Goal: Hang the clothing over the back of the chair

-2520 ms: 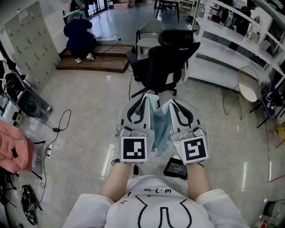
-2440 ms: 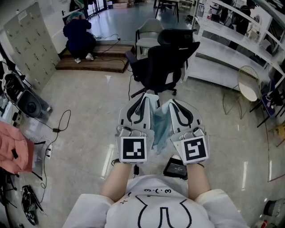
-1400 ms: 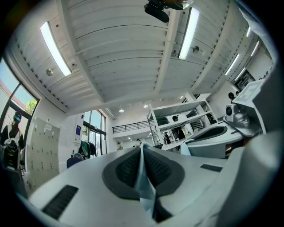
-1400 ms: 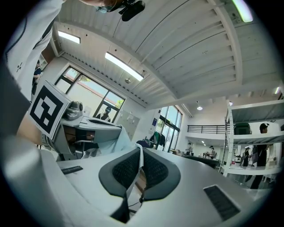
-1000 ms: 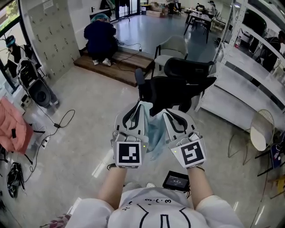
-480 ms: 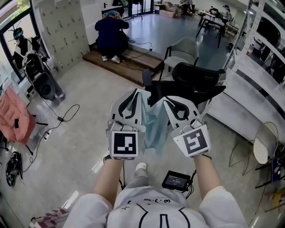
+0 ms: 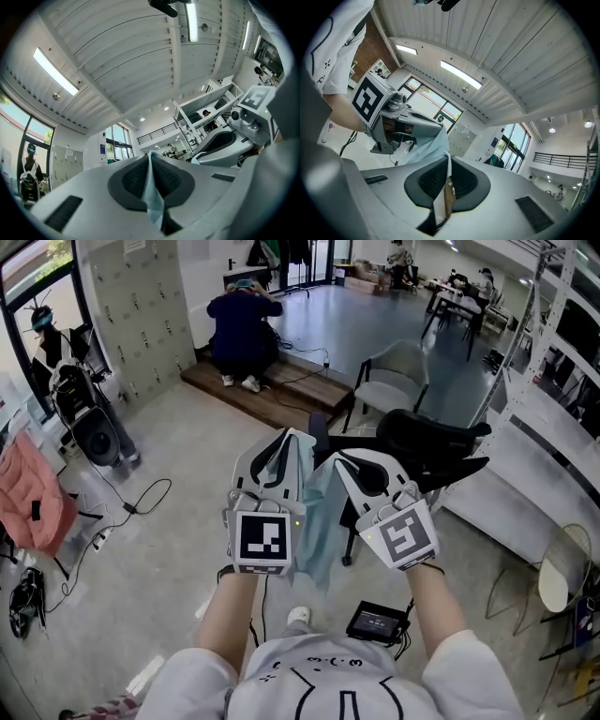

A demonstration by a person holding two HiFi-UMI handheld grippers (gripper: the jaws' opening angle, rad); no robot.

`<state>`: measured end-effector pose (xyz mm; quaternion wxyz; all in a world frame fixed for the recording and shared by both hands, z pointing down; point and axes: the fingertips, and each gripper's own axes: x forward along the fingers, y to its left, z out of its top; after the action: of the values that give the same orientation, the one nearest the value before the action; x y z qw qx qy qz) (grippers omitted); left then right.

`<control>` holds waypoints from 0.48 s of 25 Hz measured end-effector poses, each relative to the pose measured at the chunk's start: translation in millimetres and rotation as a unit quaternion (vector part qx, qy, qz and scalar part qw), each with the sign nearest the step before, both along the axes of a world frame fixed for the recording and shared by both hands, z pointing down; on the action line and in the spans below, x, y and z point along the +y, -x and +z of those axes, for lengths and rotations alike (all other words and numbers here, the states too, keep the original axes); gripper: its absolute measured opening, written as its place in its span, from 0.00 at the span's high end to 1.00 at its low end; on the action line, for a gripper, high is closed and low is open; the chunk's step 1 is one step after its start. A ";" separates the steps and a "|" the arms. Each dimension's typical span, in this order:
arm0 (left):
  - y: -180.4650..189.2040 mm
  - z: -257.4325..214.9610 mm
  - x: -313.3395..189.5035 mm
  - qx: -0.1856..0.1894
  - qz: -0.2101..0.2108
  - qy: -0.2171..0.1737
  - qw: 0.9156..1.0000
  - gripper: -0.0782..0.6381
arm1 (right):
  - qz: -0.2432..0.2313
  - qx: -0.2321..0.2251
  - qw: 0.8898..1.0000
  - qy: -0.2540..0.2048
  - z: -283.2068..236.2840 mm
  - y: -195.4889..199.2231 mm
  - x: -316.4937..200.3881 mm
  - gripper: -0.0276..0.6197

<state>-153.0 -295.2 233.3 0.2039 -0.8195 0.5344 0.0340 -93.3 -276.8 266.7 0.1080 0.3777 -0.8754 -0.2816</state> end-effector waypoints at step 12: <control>29.0 -36.0 -104.5 -0.031 -0.002 -0.038 0.999 0.89 | -0.007 0.013 1.000 -0.022 -34.8 22.5 -111.8 0.93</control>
<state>-182.0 -399.7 197.3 0.2518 -0.8108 0.5276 0.0287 -115.9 -388.6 231.9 0.1092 0.3699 -0.8703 -0.3063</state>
